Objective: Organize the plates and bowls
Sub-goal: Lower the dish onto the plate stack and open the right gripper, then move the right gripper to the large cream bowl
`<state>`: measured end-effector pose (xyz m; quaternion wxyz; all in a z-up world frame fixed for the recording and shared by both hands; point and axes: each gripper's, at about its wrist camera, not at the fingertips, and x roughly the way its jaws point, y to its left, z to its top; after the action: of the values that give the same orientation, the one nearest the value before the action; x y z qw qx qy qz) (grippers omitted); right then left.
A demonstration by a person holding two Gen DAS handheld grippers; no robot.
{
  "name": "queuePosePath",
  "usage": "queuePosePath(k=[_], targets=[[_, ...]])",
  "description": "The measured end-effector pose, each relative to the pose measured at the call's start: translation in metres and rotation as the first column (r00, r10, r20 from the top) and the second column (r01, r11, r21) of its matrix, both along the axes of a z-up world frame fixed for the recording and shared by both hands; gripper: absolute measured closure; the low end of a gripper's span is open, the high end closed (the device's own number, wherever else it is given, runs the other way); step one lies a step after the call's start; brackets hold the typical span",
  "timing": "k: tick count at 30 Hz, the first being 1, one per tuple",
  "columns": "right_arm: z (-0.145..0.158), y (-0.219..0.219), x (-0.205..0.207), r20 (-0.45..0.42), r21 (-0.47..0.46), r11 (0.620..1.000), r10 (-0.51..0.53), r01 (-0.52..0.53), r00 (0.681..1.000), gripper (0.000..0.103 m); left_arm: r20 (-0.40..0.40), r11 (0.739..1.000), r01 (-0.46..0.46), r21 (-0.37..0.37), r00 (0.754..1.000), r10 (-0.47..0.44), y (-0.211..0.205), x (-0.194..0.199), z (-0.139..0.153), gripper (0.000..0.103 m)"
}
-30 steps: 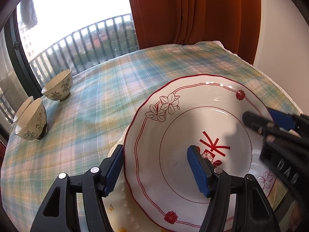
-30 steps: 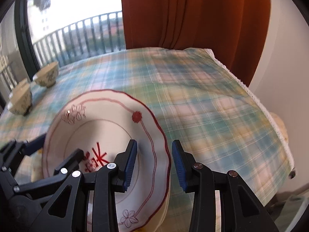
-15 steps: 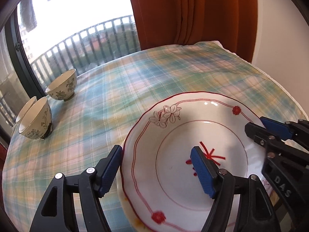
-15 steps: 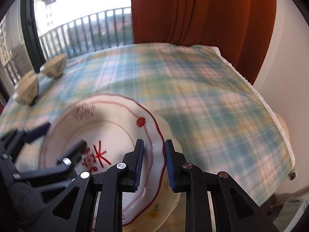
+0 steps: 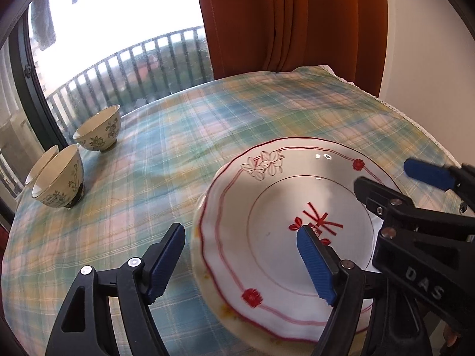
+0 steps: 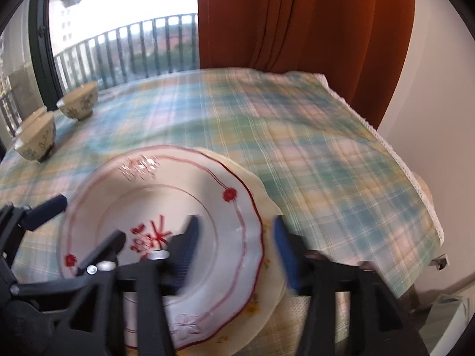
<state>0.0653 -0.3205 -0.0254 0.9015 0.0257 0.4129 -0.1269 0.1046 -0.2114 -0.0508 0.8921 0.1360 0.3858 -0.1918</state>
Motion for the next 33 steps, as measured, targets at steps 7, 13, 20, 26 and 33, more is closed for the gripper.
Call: queuePosePath(k=[7,13,20,26,33], targets=[[0.017,0.032,0.005,0.034,-0.019,0.998,0.054,-0.053,0.998,0.032,0.028,0.999,-0.040,-0.031,0.999,0.041,0.022,0.000,0.015,0.020],[0.022,0.061,0.018,0.038,-0.012,0.996,0.085,-0.085,0.996,0.031,0.023,0.996,-0.087,-0.035,0.996,0.088,0.050,0.010,0.019,0.020],[0.026,0.097,0.043,0.048,0.008,0.992,0.126,-0.126,0.991,0.031,0.036,0.988,-0.148,-0.045,0.988,0.149,0.091,0.030,0.024,0.020],[0.027,0.133,0.069,0.052,0.005,0.988,0.153,-0.154,0.987,0.030,0.037,0.978,-0.201,-0.052,0.979,0.203,0.122,0.051,0.025,0.020],[0.027,0.168,0.099,0.069,0.010,0.986,0.165,-0.166,0.984,0.027,0.061,0.967,-0.251,-0.045,0.965,0.254,0.159,0.076,0.029,0.020]])
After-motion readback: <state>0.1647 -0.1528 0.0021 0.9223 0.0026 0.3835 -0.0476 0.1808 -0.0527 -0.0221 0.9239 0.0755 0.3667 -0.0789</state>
